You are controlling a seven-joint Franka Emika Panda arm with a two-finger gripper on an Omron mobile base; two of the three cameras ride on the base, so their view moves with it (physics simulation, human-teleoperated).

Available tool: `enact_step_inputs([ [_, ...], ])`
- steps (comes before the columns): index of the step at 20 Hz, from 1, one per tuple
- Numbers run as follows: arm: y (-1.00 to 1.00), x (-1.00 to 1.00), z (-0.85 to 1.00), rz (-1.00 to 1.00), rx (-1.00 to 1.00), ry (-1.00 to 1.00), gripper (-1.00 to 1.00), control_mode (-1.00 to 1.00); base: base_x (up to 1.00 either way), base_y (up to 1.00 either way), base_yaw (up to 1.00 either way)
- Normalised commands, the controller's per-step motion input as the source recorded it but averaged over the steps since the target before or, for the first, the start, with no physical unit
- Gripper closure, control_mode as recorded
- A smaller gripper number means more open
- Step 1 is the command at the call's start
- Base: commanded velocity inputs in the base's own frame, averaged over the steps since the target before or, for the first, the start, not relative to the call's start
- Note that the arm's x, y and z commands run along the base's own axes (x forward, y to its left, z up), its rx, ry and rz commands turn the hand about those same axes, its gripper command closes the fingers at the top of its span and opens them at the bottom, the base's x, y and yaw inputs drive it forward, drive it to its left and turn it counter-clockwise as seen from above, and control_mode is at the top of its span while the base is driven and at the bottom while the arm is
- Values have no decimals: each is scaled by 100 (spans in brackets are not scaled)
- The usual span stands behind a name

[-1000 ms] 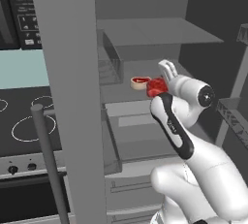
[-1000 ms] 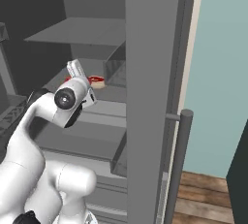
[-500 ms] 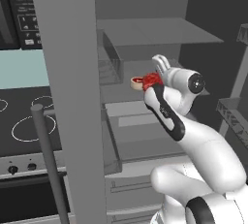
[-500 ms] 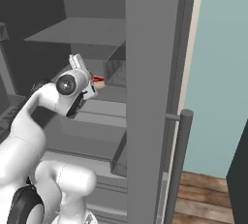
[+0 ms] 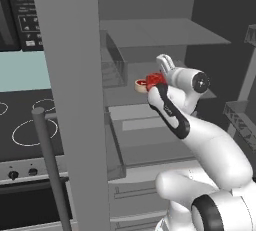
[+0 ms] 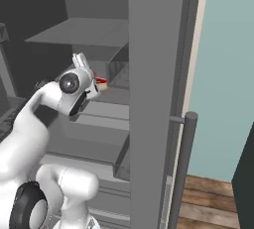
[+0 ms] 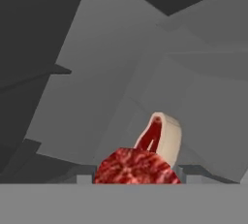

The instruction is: Place the steak on the counter behind the older steak on the same shelf of the fridge to maintain FIFO order. Close the fridge door when finished.

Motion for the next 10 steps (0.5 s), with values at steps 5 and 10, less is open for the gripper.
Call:
enact_step_inputs([
  [5, 0, 40, 0, -3, 4, 0, 100, -100, 0, 0, 0],
  [10, 0, 44, 0, 0, 1, 3, 100, -100, 0, 0, 0],
])
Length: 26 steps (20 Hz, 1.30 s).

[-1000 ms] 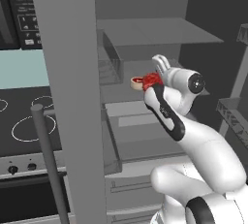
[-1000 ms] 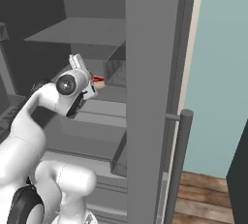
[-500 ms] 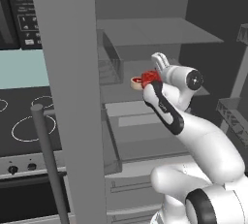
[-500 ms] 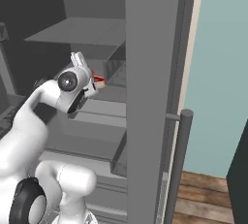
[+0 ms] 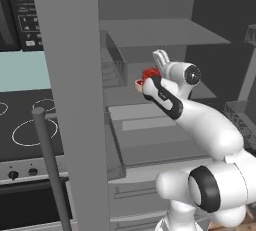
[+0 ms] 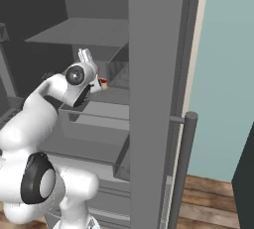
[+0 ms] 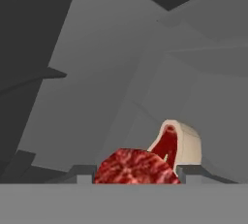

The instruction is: Place the steak on the counter behind the older steak on the same shelf of the fridge to maintain FIFO order. Close the fridge door when finished.

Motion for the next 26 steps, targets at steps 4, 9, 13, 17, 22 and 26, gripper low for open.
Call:
enact_step_inputs([
  [4, 0, 42, 0, 0, 1, 0, 100, -100, 0, 0, 0],
  [9, -2, 28, 0, 0, 0, 1, 100, -100, 0, 0, 0],
  [13, 0, 14, -9, 0, 0, 1, 100, -100, 0, 0, 0],
  [17, -1, 8, -13, 1, 0, -2, 100, -100, 0, 0, 0],
  [22, -3, 20, 0, 0, 0, 0, 100, -100, 0, 0, 0],
  [26, -9, 30, 0, 0, 0, 2, 100, -100, 0, 0, 0],
])
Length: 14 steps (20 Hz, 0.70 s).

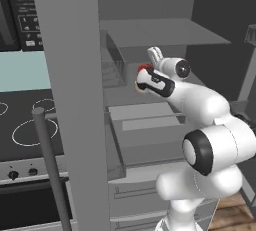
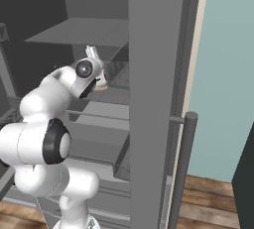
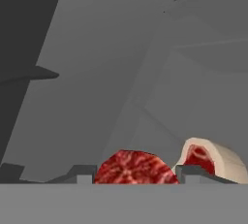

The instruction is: Place the steak on the counter behind the older steak on the same shelf of the fridge to maintain FIFO order. Close the fridge door when finished.

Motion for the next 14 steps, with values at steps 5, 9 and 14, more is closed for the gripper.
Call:
enact_step_inputs([
  [5, -14, 33, -1, 0, 0, 6, 100, -100, 0, 0, 0],
  [9, -7, 23, -20, 0, 0, 0, 100, -100, 0, 0, 0],
  [14, -3, 22, -17, 0, 0, 0, 100, -100, 0, 0, 0],
])
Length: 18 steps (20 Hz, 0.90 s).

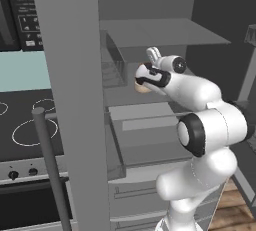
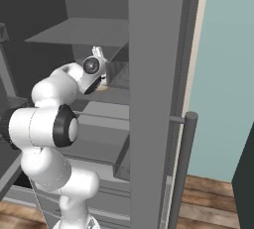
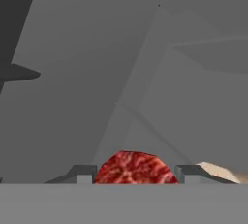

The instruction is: Place the steak on the counter behind the older steak on the same shelf of the fridge to maintain FIFO order. Close the fridge door when finished.

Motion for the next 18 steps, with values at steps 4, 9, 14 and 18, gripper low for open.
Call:
enact_step_inputs([
  [4, 0, 26, -14, 0, 0, -1, 100, -100, 0, 0, 0],
  [9, 0, 27, -9, 0, 0, -1, 100, -100, 0, 0, 0],
  [14, 0, 30, -10, 0, 0, 0, 100, -100, 0, 0, 0],
  [18, -1, 34, -10, 0, 0, 0, 100, -100, 0, 0, 0],
])
